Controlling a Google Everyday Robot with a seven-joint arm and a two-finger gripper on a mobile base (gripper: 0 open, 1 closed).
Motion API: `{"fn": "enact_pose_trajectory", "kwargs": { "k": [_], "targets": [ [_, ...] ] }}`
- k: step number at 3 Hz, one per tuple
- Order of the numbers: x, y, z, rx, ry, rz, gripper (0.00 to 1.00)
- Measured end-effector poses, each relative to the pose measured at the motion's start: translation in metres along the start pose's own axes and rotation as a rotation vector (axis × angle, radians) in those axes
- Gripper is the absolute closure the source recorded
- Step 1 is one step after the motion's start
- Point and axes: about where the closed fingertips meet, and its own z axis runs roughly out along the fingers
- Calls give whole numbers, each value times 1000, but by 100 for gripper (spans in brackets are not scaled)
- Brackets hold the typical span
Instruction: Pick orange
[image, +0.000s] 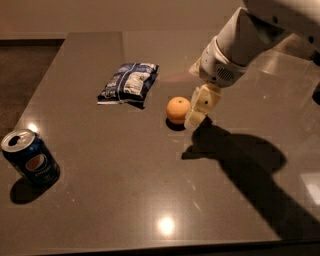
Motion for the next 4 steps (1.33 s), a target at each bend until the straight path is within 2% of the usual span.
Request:
{"fn": "enact_pose_trajectory", "kwargs": {
  "k": [4],
  "targets": [
    [0,3,50,-71,-11,-19,0]
  ]
}}
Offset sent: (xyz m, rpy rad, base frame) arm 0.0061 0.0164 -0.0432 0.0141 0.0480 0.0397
